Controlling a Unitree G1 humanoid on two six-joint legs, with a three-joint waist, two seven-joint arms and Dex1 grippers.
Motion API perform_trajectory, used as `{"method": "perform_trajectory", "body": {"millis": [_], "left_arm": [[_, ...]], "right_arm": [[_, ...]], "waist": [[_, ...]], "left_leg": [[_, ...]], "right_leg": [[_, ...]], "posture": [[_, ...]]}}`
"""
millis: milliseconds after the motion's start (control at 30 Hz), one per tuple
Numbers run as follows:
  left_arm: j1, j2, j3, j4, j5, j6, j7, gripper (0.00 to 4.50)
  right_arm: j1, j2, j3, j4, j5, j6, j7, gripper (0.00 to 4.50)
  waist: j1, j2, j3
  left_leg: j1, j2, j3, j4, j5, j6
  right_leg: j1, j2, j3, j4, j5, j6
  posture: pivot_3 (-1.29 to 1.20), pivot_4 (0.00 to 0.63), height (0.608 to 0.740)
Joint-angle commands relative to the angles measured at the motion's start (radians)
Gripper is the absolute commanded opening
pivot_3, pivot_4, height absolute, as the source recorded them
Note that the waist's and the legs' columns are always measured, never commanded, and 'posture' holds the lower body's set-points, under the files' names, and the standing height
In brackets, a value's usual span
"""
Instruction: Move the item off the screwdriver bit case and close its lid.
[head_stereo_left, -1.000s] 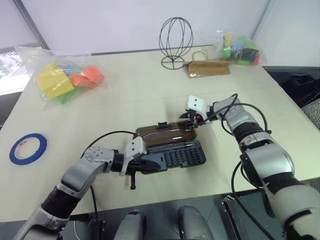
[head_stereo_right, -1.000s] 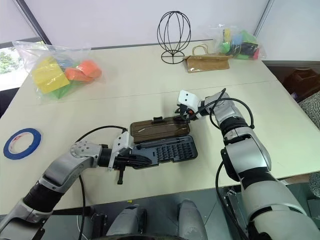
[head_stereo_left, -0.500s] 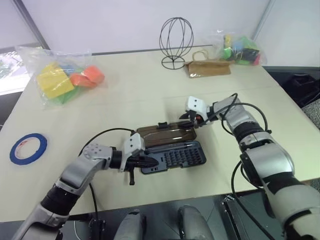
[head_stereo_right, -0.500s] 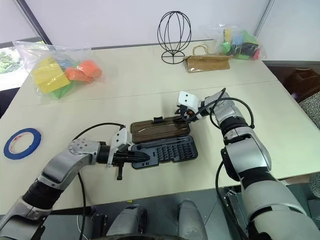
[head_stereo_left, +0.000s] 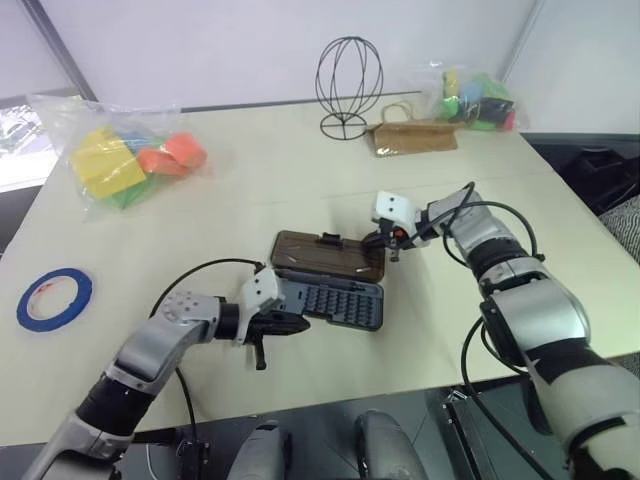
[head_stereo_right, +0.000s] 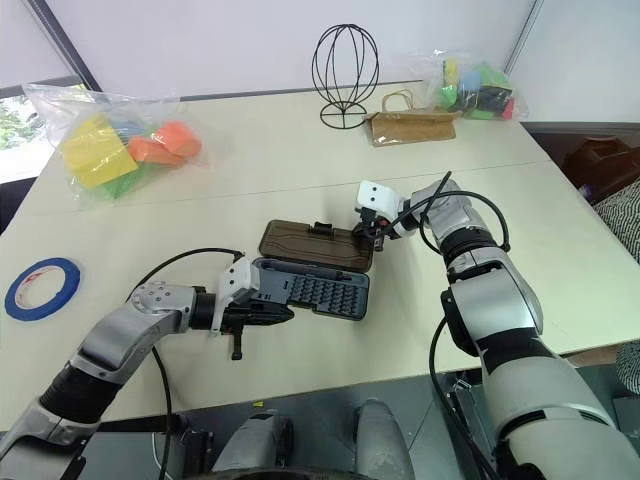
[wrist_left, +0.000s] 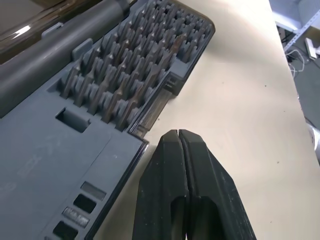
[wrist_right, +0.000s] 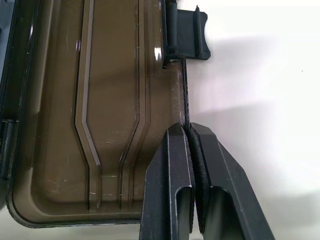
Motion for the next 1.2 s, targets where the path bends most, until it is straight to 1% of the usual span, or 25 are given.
{"method": "perform_trajectory", "body": {"millis": [33,133,267,433,500,600,667,767,1000,1100,1200], "left_arm": [[-0.012,0.004,0.034,-0.025,-0.003,-0.004,0.006,0.0],[-0.032,-0.004,0.054,-0.014,-0.013,0.006,0.012,0.0],[-0.096,-0.033,0.116,0.024,-0.057,0.051,0.037,0.0],[-0.154,-0.065,0.179,0.072,-0.092,0.089,0.066,0.0],[-0.171,-0.072,0.202,0.089,-0.106,0.104,0.078,0.0],[-0.199,-0.069,0.251,0.15,-0.112,0.102,0.096,0.0],[-0.209,-0.067,0.265,0.178,-0.107,0.094,0.1,0.0],[-0.246,-0.078,0.325,0.26,-0.114,0.083,0.131,0.0],[-0.391,-0.123,0.471,0.51,-0.116,0.031,0.255,0.0],[-0.426,-0.136,0.495,0.584,-0.106,0.012,0.277,0.0],[-0.437,-0.144,0.479,0.653,-0.073,-0.029,0.274,0.0]], "right_arm": [[0.017,0.011,0.016,0.009,-0.031,-0.04,-0.021,0.03],[0.013,0.018,0.003,-0.006,-0.019,-0.067,-0.015,0.03],[0.019,0.008,0.015,-0.061,-0.03,-0.199,-0.025,0.03],[0.043,-0.007,0.023,-0.126,-0.039,-0.286,-0.038,0.03],[0.054,-0.013,0.027,-0.151,-0.043,-0.309,-0.055,0.03],[0.092,-0.041,0.041,-0.243,-0.061,-0.385,-0.106,0.03],[0.107,-0.047,0.04,-0.282,-0.058,-0.387,-0.12,0.03],[0.139,-0.063,0.034,-0.377,-0.054,-0.389,-0.16,0.03],[0.205,-0.101,0.044,-0.543,-0.073,-0.393,-0.216,0.03],[0.22,-0.106,0.042,-0.58,-0.066,-0.371,-0.218,0.03],[0.229,-0.111,0.042,-0.61,-0.064,-0.359,-0.222,0.03]], "waist": [[-0.001,0.0,0.0],[-0.003,0.0,0.0],[-0.006,0.001,0.0],[-0.022,0.001,0.001],[-0.023,0.001,0.001],[-0.023,0.001,0.001],[-0.023,0.001,0.001],[-0.023,0.001,0.001],[-0.021,0.0,0.001],[-0.022,0.0,0.001],[-0.022,0.0,0.001]], "left_leg": [[0.0,0.0,0.0,0.0,0.0,0.0],[0.0,0.0,0.0,0.0,0.0,0.0],[-0.001,0.0,0.0,0.0,0.0,0.0],[-0.002,0.0,0.0,-0.002,0.0,0.0],[-0.002,0.0,0.0,-0.003,0.0,0.0],[-0.002,0.0,0.0,-0.006,0.0,-0.001],[-0.001,0.0,0.0,-0.006,0.001,-0.002],[-0.002,0.0,0.0,-0.007,0.003,-0.005],[-0.002,-0.001,0.0,-0.007,0.004,-0.007],[-0.002,-0.001,0.0,-0.008,0.004,-0.007],[-0.002,-0.001,0.0,-0.008,0.004,-0.007]], "right_leg": [[0.0,0.0,0.0,0.0,0.0,0.0],[0.0,0.0,0.0,0.0,0.0,0.0],[-0.001,0.0,0.0,0.0,0.0,0.0],[-0.003,0.0,0.0,0.0,0.0,0.0],[-0.004,-0.001,0.0,-0.001,0.0,0.0],[-0.005,-0.001,0.0,-0.001,0.0,0.0],[-0.006,-0.001,0.0,-0.001,0.0,0.0],[-0.006,-0.001,0.0,-0.001,0.0,0.0],[-0.006,-0.002,-0.001,-0.001,0.0,0.0],[-0.006,-0.002,-0.001,-0.001,0.0,0.0],[-0.006,-0.002,-0.001,-0.001,0.0,0.0]], "posture": [[0.0,0.15,0.74],[0.0,0.15,0.74],[0.0,0.15,0.74],[0.0,0.15,0.74],[0.0,0.15,0.74],[0.0,0.15,0.74],[0.0,0.15,0.74],[0.0,0.15,0.74],[0.0,0.15,0.74],[0.0,0.15,0.74],[0.0,0.15,0.74]]}}
